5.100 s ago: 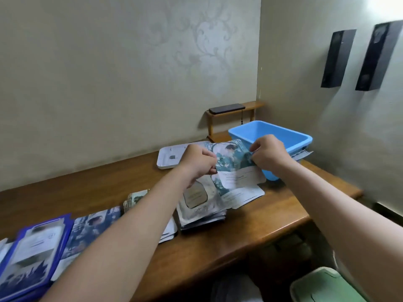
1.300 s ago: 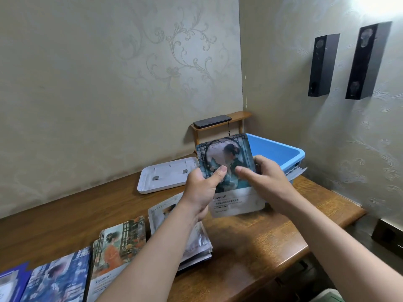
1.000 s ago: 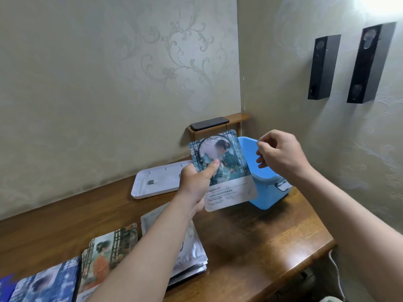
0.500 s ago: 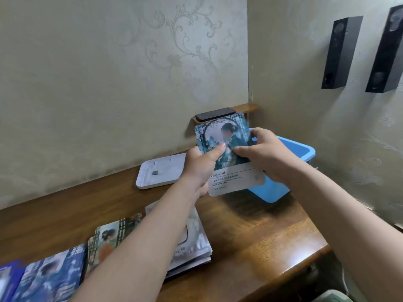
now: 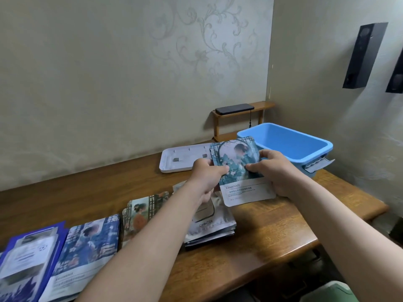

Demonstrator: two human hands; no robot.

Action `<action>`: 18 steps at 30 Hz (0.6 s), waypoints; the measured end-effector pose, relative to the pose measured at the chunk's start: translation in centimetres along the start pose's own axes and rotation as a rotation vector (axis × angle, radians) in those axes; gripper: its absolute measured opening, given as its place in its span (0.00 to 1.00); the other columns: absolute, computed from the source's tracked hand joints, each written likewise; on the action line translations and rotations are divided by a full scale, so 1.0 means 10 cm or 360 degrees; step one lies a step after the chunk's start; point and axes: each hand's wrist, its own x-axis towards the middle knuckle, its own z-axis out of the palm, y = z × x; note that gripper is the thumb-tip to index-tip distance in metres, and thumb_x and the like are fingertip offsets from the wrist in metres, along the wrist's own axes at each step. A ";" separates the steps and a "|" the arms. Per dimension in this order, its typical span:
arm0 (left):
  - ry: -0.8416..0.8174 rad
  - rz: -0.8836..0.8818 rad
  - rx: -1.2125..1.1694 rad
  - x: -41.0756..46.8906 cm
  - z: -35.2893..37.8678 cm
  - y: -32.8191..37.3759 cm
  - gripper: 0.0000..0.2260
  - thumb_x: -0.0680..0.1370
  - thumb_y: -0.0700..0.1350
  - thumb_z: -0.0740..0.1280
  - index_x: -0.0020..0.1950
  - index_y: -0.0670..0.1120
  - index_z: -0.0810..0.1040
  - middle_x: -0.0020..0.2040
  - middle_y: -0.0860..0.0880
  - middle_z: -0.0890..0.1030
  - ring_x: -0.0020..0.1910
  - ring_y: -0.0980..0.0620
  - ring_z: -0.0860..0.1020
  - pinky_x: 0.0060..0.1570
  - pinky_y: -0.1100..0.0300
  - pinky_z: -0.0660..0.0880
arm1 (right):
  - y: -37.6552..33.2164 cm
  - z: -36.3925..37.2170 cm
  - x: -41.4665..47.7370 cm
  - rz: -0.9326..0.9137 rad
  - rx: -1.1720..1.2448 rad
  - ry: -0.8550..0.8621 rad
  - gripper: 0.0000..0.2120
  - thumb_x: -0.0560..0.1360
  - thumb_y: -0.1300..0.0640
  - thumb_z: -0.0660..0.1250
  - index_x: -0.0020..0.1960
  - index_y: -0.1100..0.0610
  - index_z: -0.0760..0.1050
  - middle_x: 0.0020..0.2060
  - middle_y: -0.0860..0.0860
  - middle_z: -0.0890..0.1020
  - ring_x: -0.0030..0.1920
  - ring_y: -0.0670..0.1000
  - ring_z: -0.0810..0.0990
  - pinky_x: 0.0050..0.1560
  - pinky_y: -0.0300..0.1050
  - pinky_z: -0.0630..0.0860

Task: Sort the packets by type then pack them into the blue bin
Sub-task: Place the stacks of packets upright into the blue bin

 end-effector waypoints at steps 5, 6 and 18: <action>0.0124 0.0043 -0.0166 0.21 -0.08 0.05 0.11 0.79 0.46 0.71 0.48 0.48 0.68 0.52 0.45 0.78 0.53 0.46 0.79 0.57 0.46 0.79 | -0.17 0.29 0.23 -0.0113 -0.0071 -0.0011 0.10 0.75 0.64 0.73 0.53 0.55 0.77 0.45 0.57 0.86 0.44 0.59 0.87 0.44 0.59 0.85; 0.0179 0.0065 -0.0165 0.29 -0.10 0.06 0.11 0.79 0.47 0.70 0.48 0.48 0.67 0.51 0.46 0.77 0.51 0.46 0.79 0.52 0.48 0.80 | -0.20 0.37 0.33 -0.0145 -0.0116 0.0011 0.10 0.75 0.63 0.73 0.53 0.54 0.77 0.45 0.56 0.86 0.43 0.59 0.87 0.43 0.58 0.85; 0.0316 -0.0263 -0.0079 0.72 -0.72 0.28 0.14 0.70 0.51 0.70 0.54 0.51 0.76 0.51 0.48 0.84 0.50 0.46 0.83 0.54 0.40 0.82 | -0.23 1.15 0.92 0.0061 -0.0206 0.0014 0.13 0.72 0.62 0.70 0.55 0.54 0.74 0.50 0.53 0.83 0.48 0.52 0.84 0.51 0.57 0.83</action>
